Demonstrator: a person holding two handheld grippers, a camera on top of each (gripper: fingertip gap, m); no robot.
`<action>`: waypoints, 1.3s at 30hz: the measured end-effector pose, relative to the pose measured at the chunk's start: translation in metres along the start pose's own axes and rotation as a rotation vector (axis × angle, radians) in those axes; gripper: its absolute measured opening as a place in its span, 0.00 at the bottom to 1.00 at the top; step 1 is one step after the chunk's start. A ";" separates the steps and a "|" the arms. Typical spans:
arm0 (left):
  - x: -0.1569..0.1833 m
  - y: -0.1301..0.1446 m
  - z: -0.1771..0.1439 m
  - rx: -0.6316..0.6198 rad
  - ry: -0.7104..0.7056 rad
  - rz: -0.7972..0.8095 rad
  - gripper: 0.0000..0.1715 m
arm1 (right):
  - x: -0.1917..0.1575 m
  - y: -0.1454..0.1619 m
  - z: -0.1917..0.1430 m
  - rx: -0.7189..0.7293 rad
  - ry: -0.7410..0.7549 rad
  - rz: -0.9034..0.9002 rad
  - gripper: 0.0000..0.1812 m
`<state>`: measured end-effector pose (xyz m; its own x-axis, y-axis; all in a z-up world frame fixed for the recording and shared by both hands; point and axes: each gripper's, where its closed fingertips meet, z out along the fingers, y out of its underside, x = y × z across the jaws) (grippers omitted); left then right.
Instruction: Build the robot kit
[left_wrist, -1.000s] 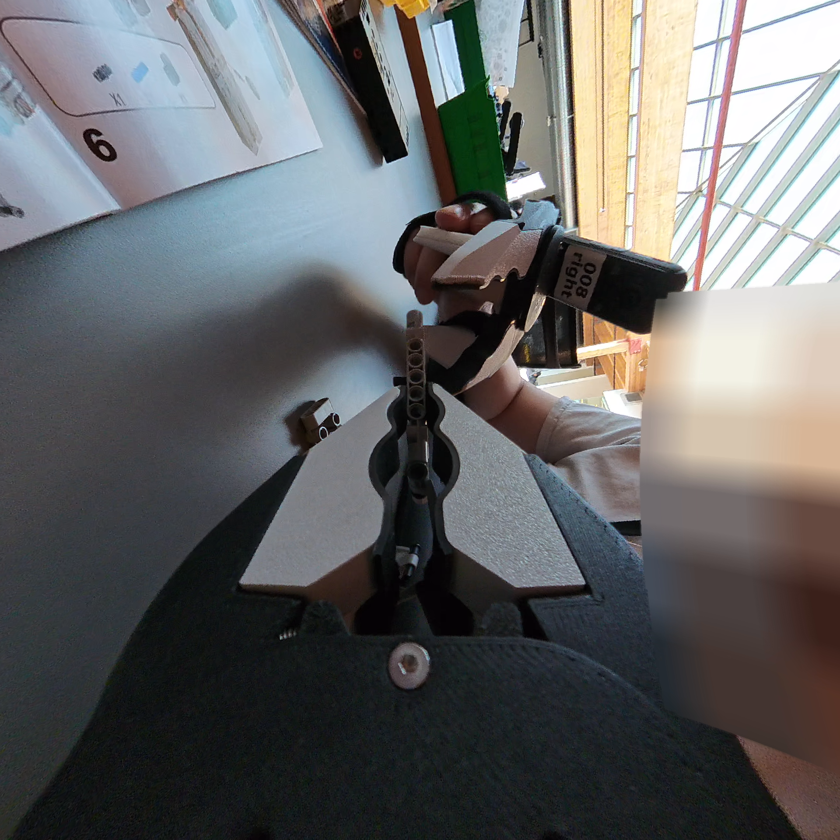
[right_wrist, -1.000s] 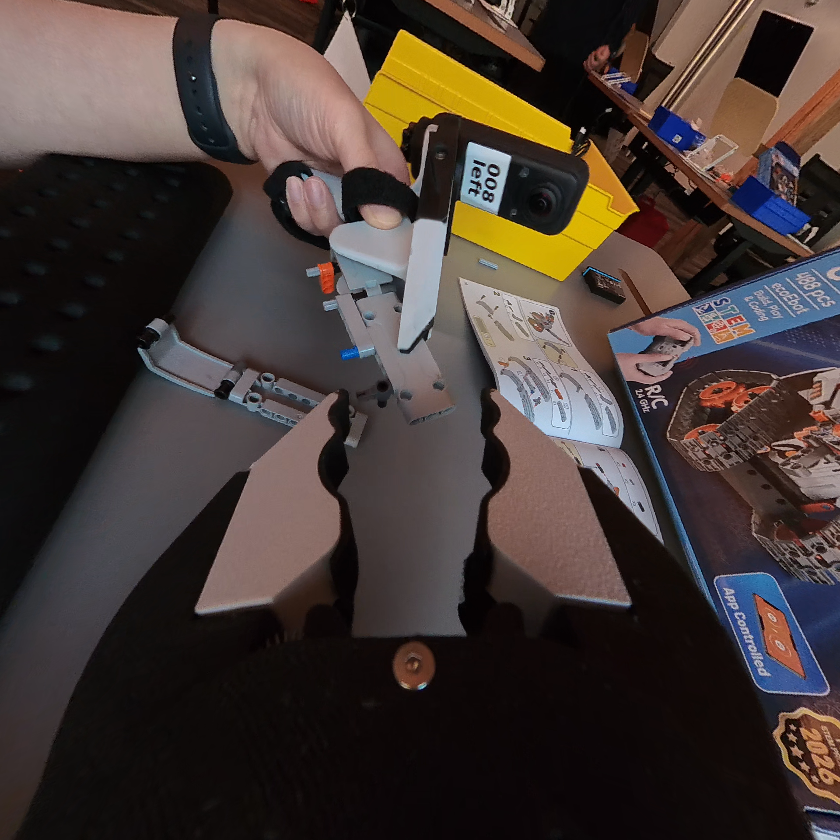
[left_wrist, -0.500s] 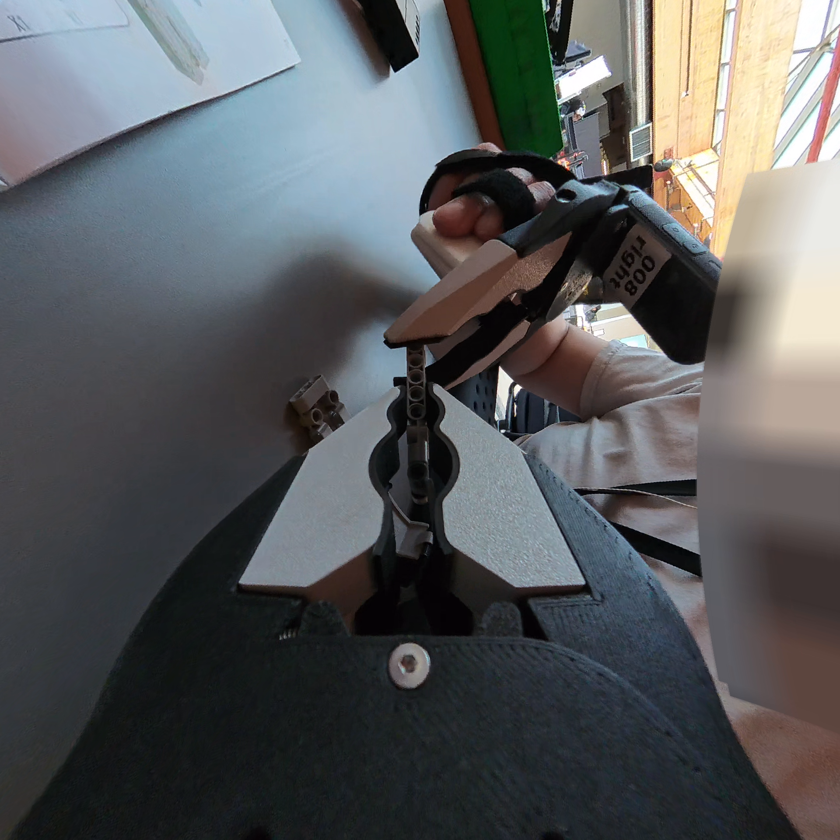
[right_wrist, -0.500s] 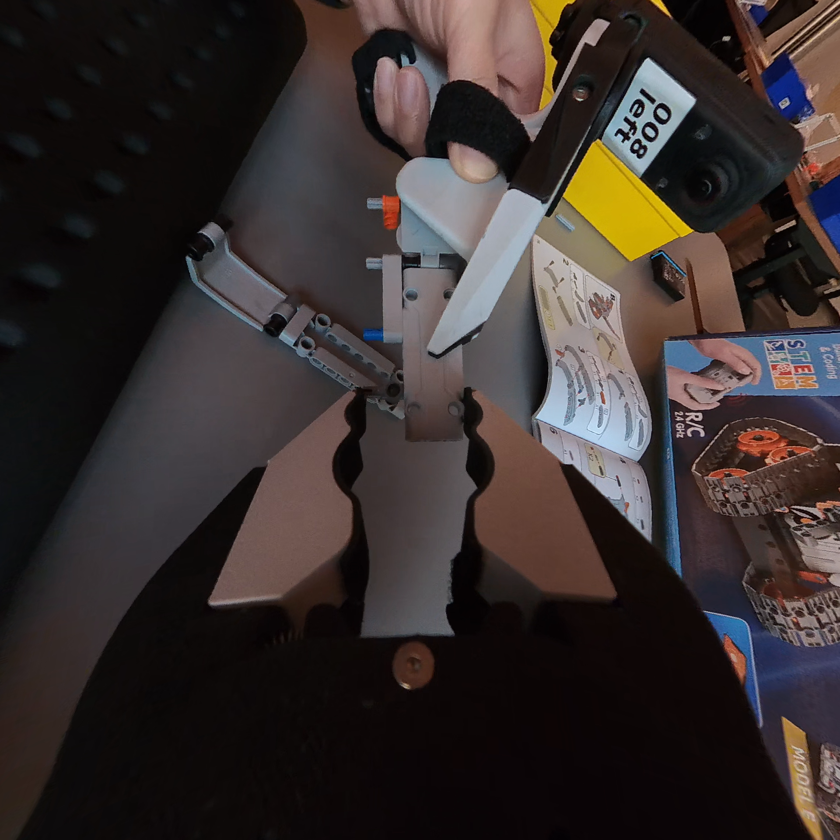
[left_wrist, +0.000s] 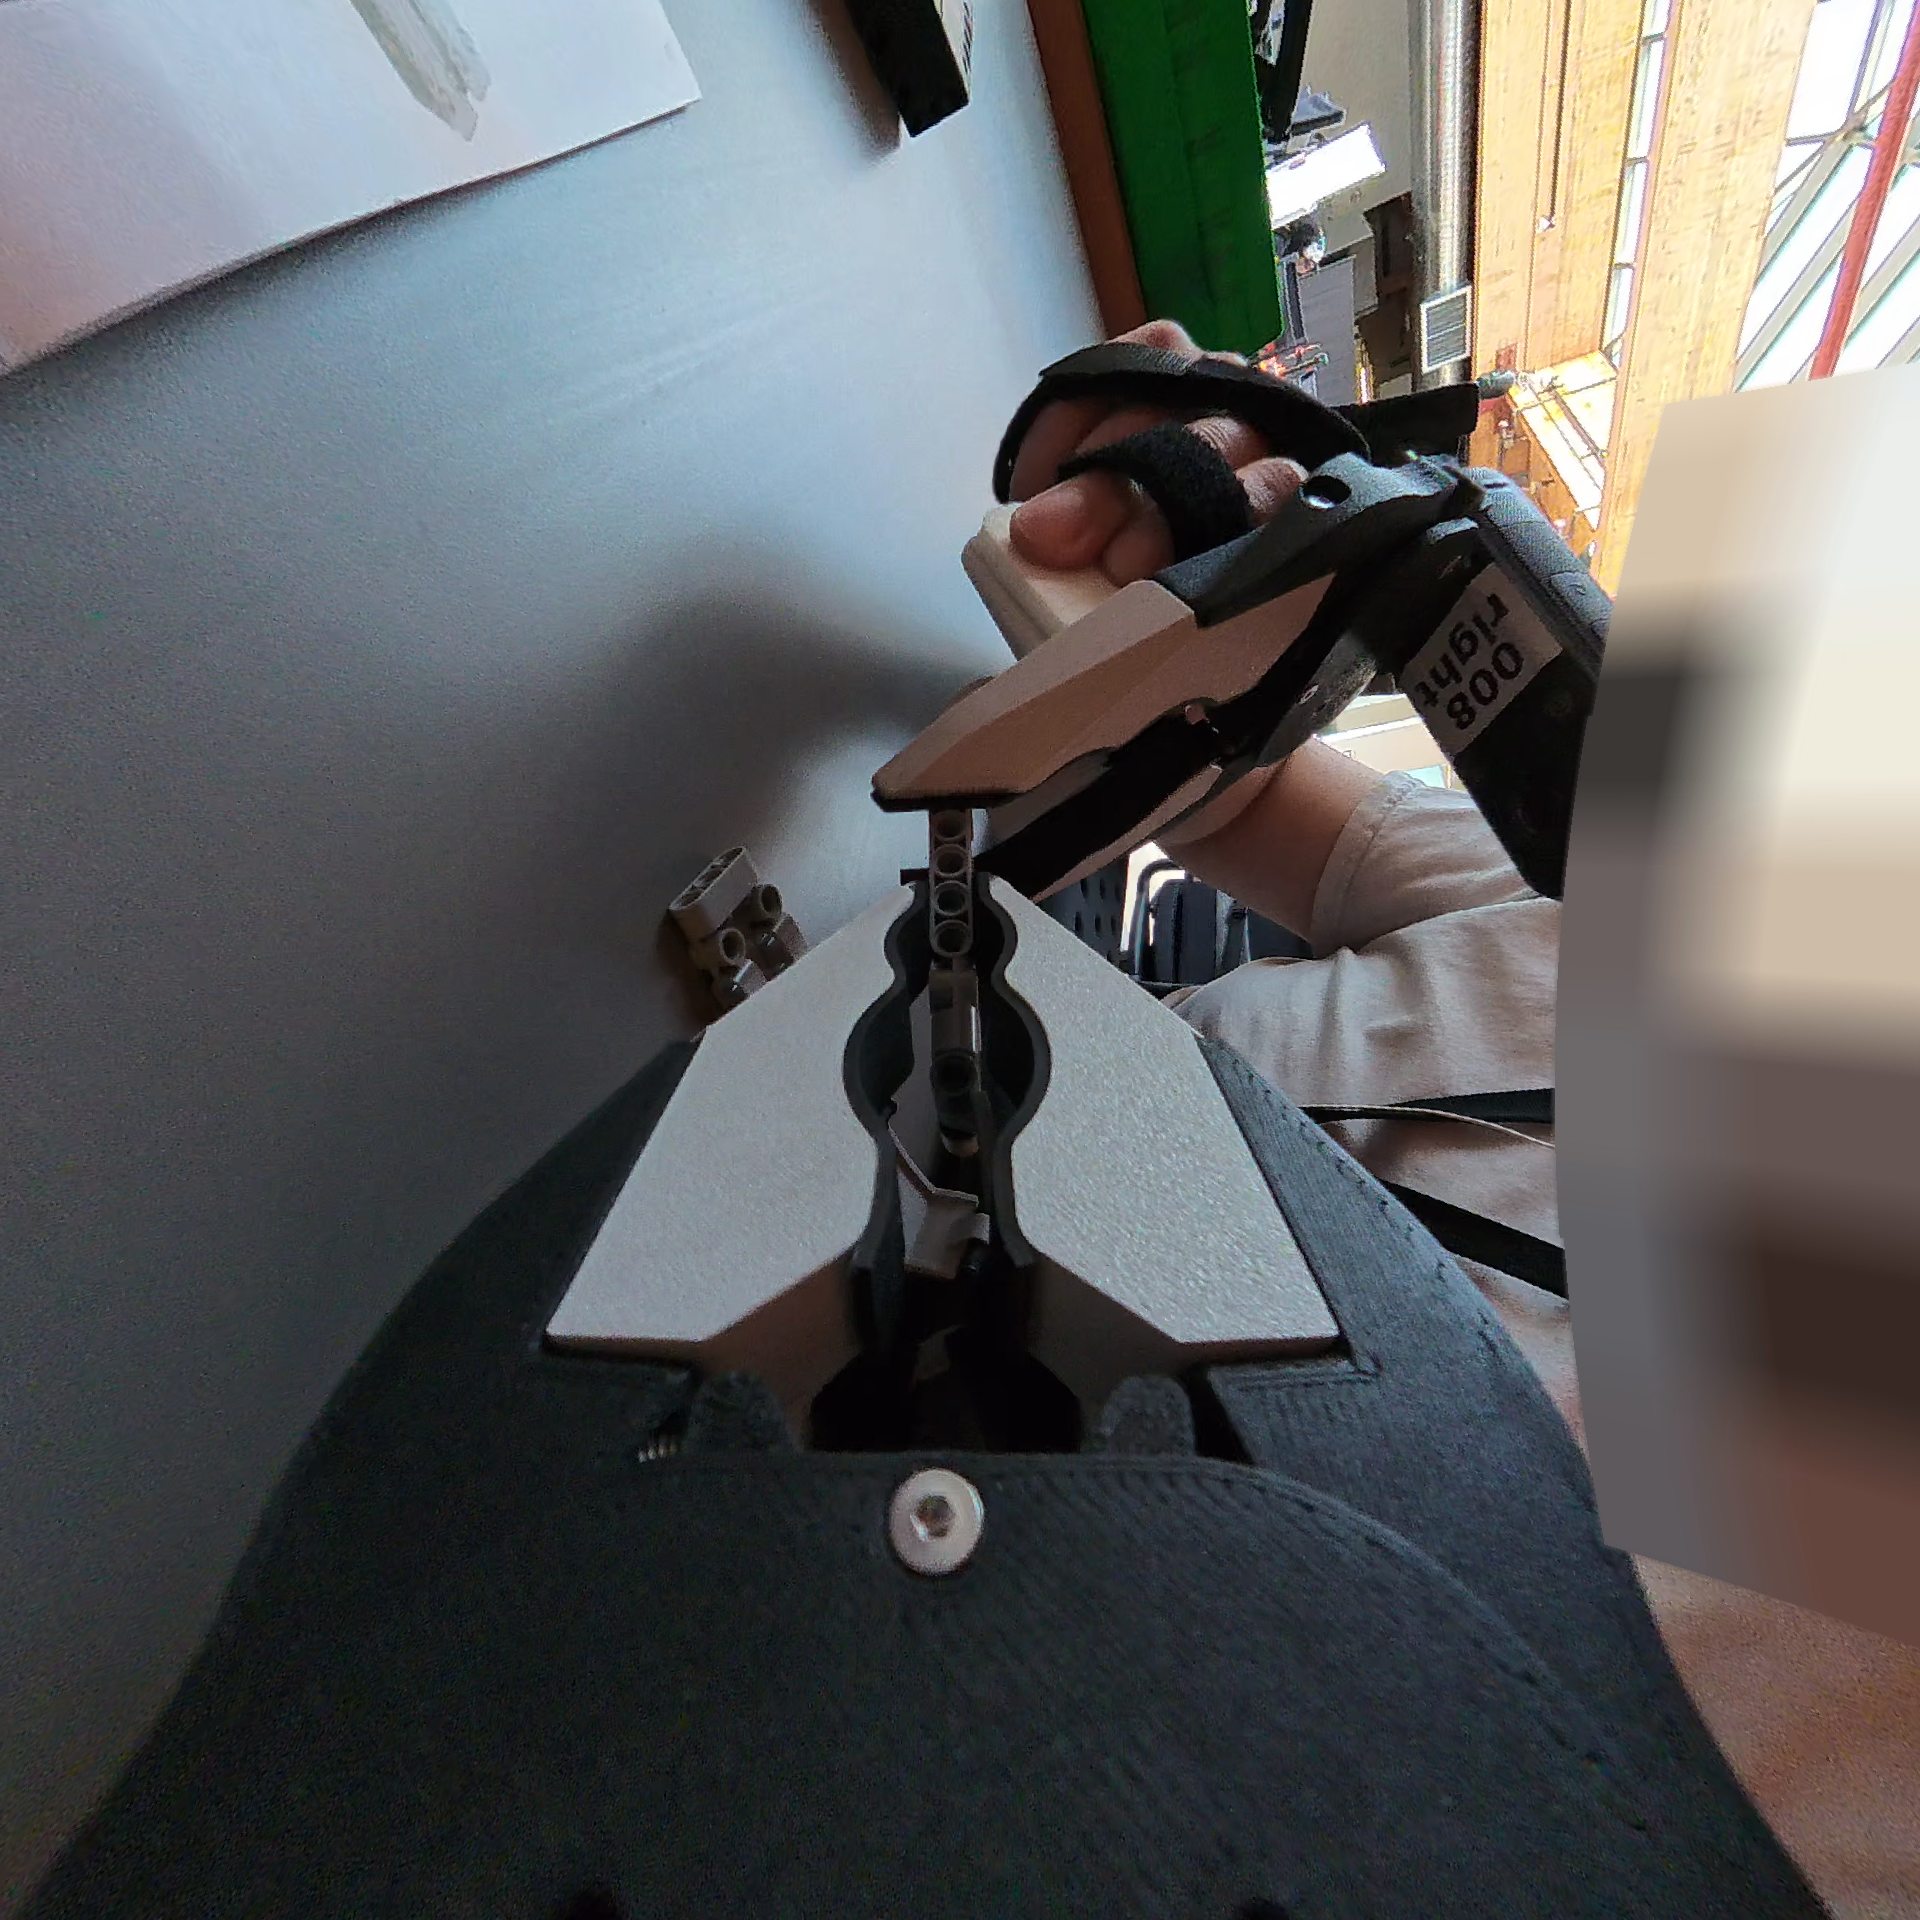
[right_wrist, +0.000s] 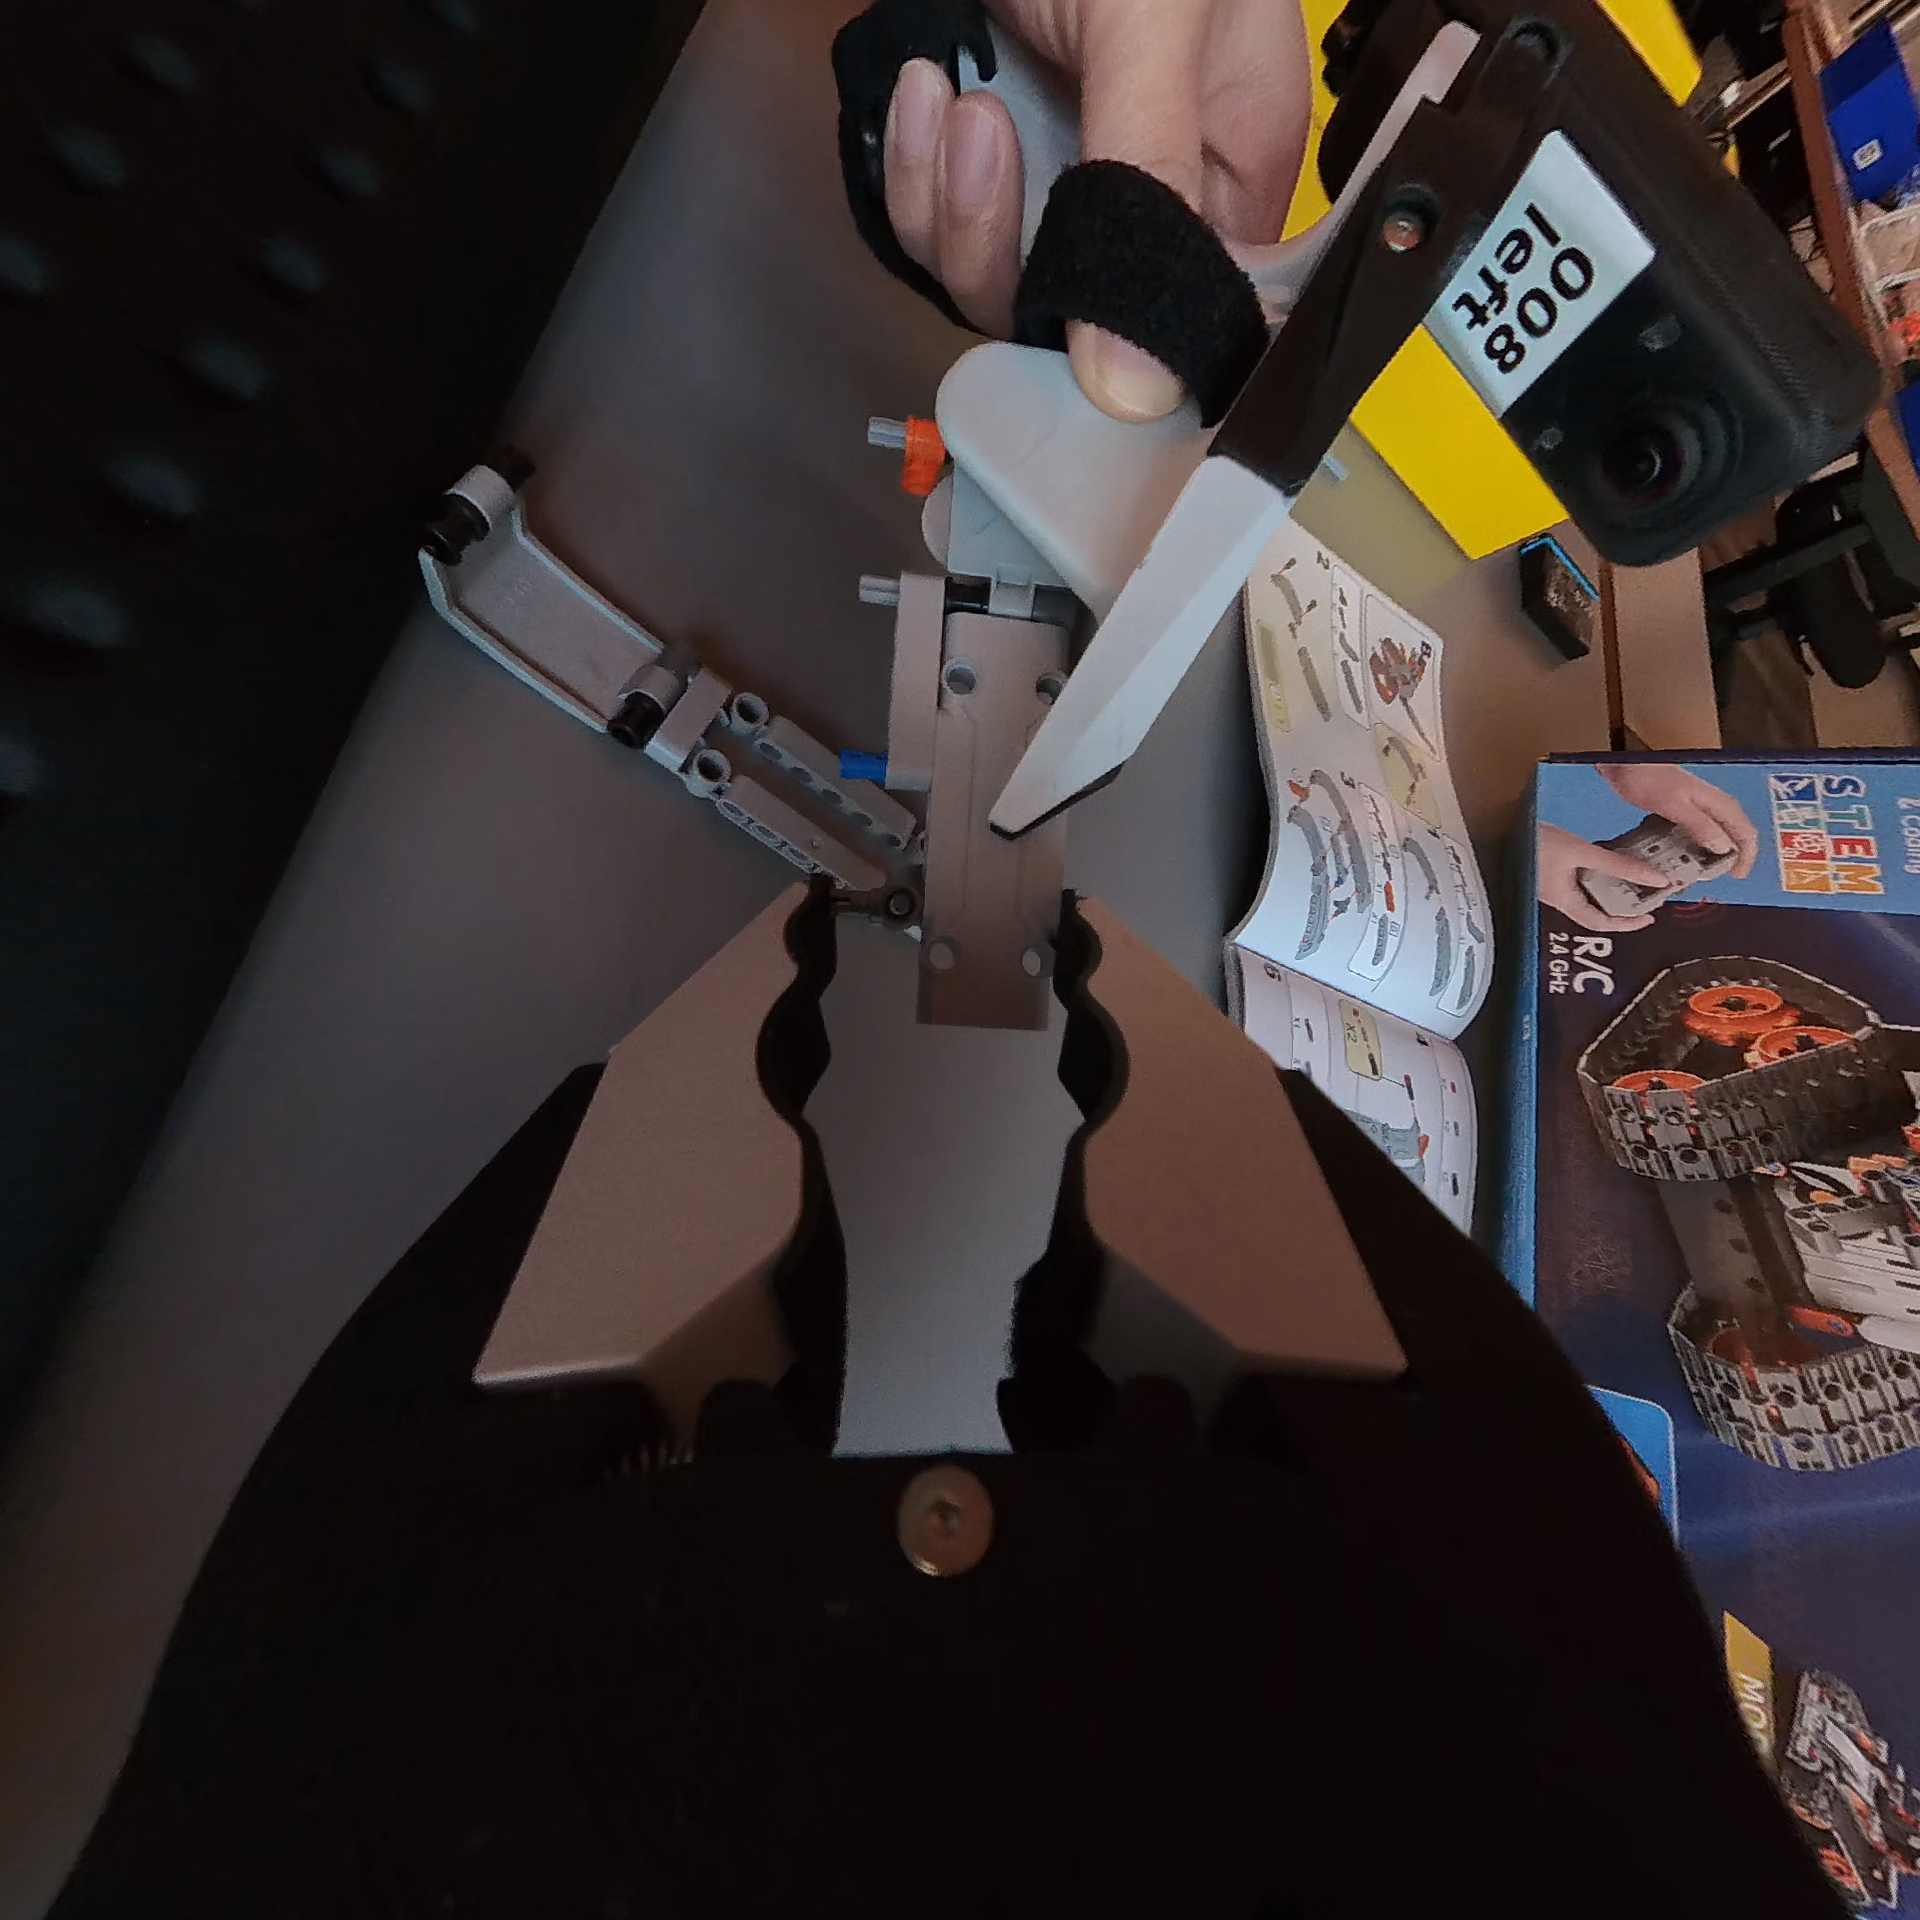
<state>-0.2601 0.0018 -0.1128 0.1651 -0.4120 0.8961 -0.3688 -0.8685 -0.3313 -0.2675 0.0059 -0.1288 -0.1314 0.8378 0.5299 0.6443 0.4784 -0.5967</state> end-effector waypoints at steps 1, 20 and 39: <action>0.000 0.001 0.000 -0.003 0.002 -0.005 0.03 | -0.001 0.000 0.000 -0.002 -0.010 0.008 0.23; 0.003 -0.015 -0.018 0.112 0.081 -0.058 0.03 | 0.020 -0.004 -0.013 0.119 0.073 0.131 0.32; 0.002 -0.026 -0.023 0.186 0.035 -0.030 0.03 | 0.034 0.005 -0.013 0.105 0.147 0.162 0.31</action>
<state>-0.2716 0.0298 -0.0958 0.1401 -0.3783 0.9150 -0.1881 -0.9175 -0.3505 -0.2590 0.0334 -0.1057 0.0835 0.8621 0.4999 0.5652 0.3721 -0.7362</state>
